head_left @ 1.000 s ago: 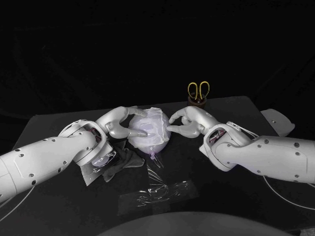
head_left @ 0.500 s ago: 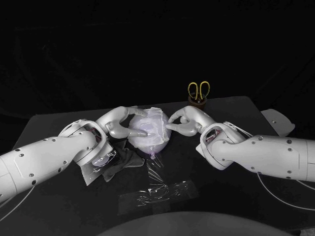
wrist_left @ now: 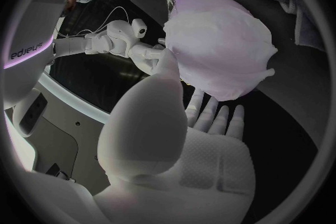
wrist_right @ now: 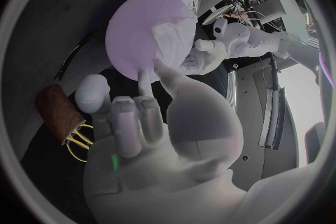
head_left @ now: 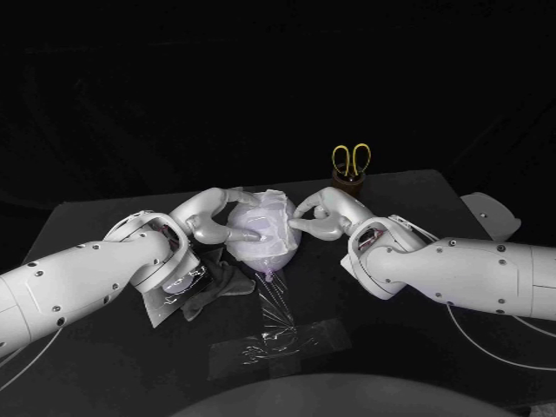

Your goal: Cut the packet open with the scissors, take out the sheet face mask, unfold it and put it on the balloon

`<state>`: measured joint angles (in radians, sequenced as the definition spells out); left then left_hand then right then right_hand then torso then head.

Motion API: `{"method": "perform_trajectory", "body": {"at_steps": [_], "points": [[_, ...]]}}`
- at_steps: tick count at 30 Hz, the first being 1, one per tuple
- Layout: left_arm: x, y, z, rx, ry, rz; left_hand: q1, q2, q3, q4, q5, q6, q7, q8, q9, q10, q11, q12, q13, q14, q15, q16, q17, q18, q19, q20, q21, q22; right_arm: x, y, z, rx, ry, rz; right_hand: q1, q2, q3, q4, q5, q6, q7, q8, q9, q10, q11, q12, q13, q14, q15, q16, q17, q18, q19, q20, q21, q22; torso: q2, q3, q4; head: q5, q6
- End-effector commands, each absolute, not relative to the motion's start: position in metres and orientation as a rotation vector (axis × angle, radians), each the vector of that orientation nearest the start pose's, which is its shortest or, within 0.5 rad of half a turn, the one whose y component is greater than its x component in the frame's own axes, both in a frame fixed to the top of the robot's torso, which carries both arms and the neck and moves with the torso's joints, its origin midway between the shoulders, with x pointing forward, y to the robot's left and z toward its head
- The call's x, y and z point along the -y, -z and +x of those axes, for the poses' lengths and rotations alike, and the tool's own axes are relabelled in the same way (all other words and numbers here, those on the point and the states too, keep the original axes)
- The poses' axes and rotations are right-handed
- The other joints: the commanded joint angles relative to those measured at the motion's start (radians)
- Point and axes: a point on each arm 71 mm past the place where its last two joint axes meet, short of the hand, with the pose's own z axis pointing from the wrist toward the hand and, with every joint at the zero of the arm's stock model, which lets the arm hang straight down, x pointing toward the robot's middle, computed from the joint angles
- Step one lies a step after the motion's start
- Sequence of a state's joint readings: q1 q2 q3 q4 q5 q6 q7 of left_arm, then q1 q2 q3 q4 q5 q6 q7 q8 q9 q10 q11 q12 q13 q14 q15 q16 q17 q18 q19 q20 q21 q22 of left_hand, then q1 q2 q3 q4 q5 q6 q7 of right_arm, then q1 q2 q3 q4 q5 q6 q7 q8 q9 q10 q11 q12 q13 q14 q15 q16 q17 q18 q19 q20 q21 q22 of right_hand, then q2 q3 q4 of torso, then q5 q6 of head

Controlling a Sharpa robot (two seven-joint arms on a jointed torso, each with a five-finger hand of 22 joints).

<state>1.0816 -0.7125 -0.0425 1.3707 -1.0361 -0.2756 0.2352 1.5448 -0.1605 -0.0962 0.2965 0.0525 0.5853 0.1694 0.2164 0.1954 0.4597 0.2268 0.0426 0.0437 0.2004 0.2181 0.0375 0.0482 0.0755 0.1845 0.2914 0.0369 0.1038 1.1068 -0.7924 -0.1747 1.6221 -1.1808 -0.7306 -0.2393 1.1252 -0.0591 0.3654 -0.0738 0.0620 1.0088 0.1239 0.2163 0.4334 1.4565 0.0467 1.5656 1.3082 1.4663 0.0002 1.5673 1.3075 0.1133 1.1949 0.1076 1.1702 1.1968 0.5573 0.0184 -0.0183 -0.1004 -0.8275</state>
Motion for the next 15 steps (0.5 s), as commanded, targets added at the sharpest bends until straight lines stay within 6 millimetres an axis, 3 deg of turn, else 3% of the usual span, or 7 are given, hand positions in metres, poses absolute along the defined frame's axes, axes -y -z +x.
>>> {"method": "perform_trajectory", "body": {"at_steps": [1, 15], "points": [[-0.1629, 0.2497, 0.4766, -1.794, 1.132, -0.092, -0.002, 0.009, 0.005, 0.002, -0.003, 0.007, 0.087, 0.005, 0.0, 0.006, -0.002, 0.002, 0.001, 0.005, 0.001, 0.005, 0.002, 0.0, 0.004, -0.001, 0.006, 0.001, 0.1658, 0.2517, 0.4292, -1.673, -0.749, 0.319, 0.009, -0.007, 0.0, 0.007, 0.002, 0.007, 0.0, -0.005, -0.002, 0.114, 0.002, 0.005, 0.263, 0.105, -0.007, 0.003, 0.263, 0.003, 0.006, -0.001, -0.007, 0.001, 0.001, 0.0002, -0.0008, 0.001, -0.002], [-0.1629, 0.2497, 0.4766, -1.794, 1.132, -0.092, -0.002, 0.009, 0.005, 0.002, -0.003, 0.007, 0.087, 0.005, 0.0, 0.006, -0.002, 0.002, 0.001, 0.005, 0.001, 0.005, 0.002, 0.0, 0.004, -0.001, 0.006, 0.001, 0.1623, 0.2524, 0.4261, -1.692, -0.759, 0.306, 0.006, -0.032, -0.016, 0.036, 0.003, 0.007, 0.003, -0.017, -0.006, 0.114, 0.003, 0.005, 0.263, 0.105, -0.007, 0.003, 0.263, 0.003, 0.004, -0.002, -0.015, -0.003, 0.0, 0.0, -0.0003, 0.001, -0.008]]}}
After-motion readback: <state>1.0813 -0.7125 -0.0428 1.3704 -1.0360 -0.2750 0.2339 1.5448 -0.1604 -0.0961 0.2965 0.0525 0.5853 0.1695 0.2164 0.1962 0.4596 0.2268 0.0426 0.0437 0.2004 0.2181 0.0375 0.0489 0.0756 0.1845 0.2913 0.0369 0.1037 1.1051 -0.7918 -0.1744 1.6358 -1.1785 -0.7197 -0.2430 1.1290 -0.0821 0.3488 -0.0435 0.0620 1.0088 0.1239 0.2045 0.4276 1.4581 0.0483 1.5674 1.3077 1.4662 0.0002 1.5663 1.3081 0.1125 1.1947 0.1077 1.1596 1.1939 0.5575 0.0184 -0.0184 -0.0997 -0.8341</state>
